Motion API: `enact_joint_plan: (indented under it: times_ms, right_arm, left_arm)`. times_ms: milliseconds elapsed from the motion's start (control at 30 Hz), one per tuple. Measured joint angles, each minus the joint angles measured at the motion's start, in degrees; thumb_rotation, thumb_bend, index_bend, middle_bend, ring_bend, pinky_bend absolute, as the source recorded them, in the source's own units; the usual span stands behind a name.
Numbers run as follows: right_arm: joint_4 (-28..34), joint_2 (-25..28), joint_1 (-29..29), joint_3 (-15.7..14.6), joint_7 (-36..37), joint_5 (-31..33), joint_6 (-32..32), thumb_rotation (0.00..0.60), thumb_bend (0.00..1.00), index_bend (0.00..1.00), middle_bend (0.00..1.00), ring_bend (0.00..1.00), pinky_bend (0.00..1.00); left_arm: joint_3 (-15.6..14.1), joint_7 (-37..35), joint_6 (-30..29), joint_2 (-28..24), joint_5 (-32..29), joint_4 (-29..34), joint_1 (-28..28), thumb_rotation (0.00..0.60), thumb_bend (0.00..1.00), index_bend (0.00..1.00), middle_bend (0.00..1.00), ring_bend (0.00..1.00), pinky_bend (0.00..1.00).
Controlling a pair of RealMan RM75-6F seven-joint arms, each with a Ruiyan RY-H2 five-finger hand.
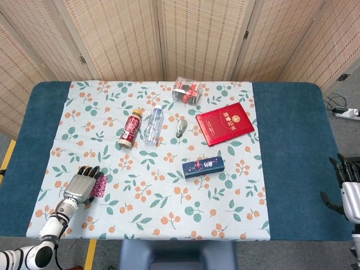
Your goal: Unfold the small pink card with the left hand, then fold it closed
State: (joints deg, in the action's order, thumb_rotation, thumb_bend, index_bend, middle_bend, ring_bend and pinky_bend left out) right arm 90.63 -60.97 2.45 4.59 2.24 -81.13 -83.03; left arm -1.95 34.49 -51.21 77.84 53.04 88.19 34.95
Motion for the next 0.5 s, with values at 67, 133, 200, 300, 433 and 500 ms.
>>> enact_joint_plan:
  times_ms: [67, 133, 200, 300, 433, 500]
  right_arm:
    - [-0.03, 0.00, 0.00, 0.02, 0.08, 0.07, 0.06, 0.600, 0.32, 0.00, 0.00, 0.00, 0.00]
    - [-0.04, 0.00, -0.01, 0.03, 0.12, 0.07, 0.04, 0.600, 0.32, 0.00, 0.00, 0.00, 0.00]
    - [-0.03, 0.03, -0.01, 0.04, 0.10, 0.07, 0.05, 0.600, 0.32, 0.00, 0.00, 0.00, 0.00]
    - [-0.02, 0.07, -0.05, 0.07, 0.01, 0.13, -0.03, 0.600, 0.32, 0.00, 0.00, 0.00, 0.00]
    - [-0.04, 0.06, 0.03, 0.15, 0.04, 0.15, 0.07, 0.600, 0.32, 0.00, 0.00, 0.00, 0.00]
    - [-0.10, 0.02, 0.10, 0.15, 0.10, 0.15, 0.23, 0.600, 0.32, 0.00, 0.00, 0.00, 0.00]
  left_arm:
    - [-0.01, 0.06, 0.06, 0.24, -0.11, -0.12, 0.20, 0.600, 0.34, 0.17, 0.00, 0.00, 0.00]
    - [-0.03, 0.10, 0.01, 0.45, -0.16, -0.16, 0.30, 0.600, 0.34, 0.21, 0.00, 0.00, 0.00]
    - [-0.06, 0.05, -0.40, 0.56, 0.02, -0.02, 0.27, 0.600, 0.34, 0.23, 0.00, 0.00, 0.00]
    - [-0.13, -0.30, -1.52, 0.43, 0.89, 0.87, -0.02, 0.600, 0.34, 0.24, 0.00, 0.00, 0.00]
    - [-0.21, -0.87, -3.28, -0.39, 2.16, 2.81, -0.63, 0.600, 0.34, 0.23, 0.00, 0.00, 0.00]
    - [-0.27, -1.31, -4.21, -1.21, 2.91, 4.16, -1.04, 0.600, 0.34, 0.23, 0.00, 0.00, 0.00]
